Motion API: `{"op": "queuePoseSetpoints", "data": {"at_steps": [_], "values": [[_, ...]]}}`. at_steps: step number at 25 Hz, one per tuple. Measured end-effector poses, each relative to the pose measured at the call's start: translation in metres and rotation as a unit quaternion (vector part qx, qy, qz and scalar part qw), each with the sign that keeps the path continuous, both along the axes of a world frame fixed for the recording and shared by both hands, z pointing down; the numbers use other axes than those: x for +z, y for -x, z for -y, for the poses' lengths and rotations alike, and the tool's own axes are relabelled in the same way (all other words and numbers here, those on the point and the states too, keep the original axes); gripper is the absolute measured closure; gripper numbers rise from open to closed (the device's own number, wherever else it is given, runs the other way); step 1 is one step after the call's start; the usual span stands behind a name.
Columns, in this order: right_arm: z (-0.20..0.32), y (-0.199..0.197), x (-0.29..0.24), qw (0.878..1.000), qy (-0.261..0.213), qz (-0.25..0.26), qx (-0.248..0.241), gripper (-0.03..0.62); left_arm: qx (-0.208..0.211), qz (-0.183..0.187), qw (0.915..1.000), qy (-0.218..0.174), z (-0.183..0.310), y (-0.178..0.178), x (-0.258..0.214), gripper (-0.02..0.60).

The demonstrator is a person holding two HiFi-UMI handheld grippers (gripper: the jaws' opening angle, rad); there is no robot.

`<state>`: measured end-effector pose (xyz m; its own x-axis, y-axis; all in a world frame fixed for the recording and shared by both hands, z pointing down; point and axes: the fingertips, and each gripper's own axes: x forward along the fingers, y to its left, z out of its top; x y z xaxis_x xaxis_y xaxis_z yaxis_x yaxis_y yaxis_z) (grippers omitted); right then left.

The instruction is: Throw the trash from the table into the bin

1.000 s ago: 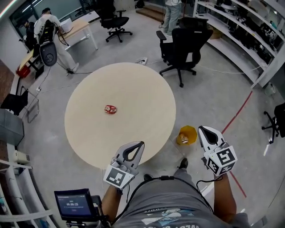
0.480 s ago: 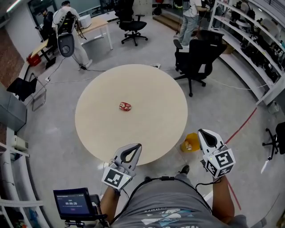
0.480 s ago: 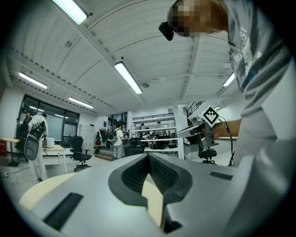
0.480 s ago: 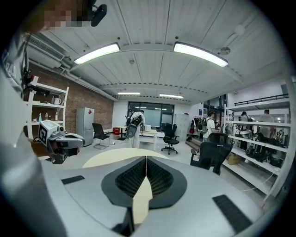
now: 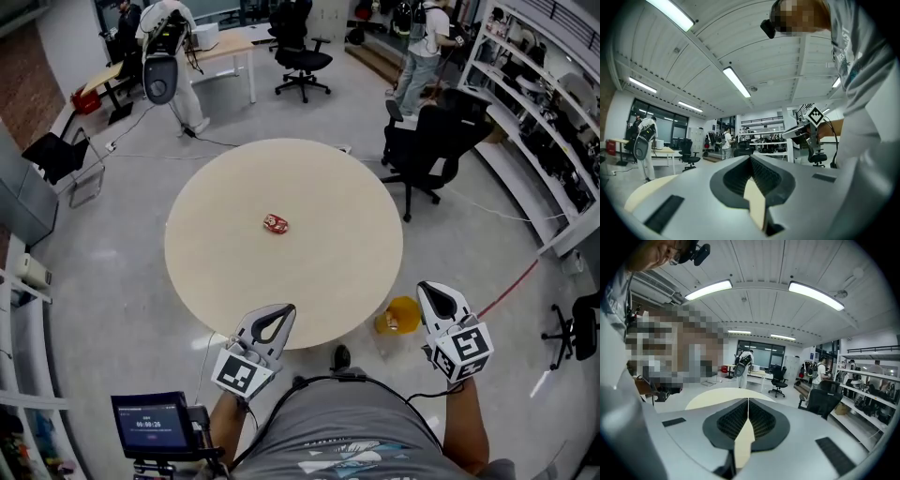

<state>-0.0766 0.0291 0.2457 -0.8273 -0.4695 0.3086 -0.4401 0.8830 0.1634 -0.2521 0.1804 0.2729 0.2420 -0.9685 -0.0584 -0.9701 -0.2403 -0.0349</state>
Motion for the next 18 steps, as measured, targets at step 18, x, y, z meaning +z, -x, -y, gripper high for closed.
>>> {"op": "queuePoseSetpoints", "data": {"at_steps": [18], "values": [[0.052, 0.226, 0.046, 0.970, 0.073, 0.002, -0.231, 0.582, -0.183, -0.017, 0.9810, 0.063, 0.017, 0.127, 0.024, 0.540]]}}
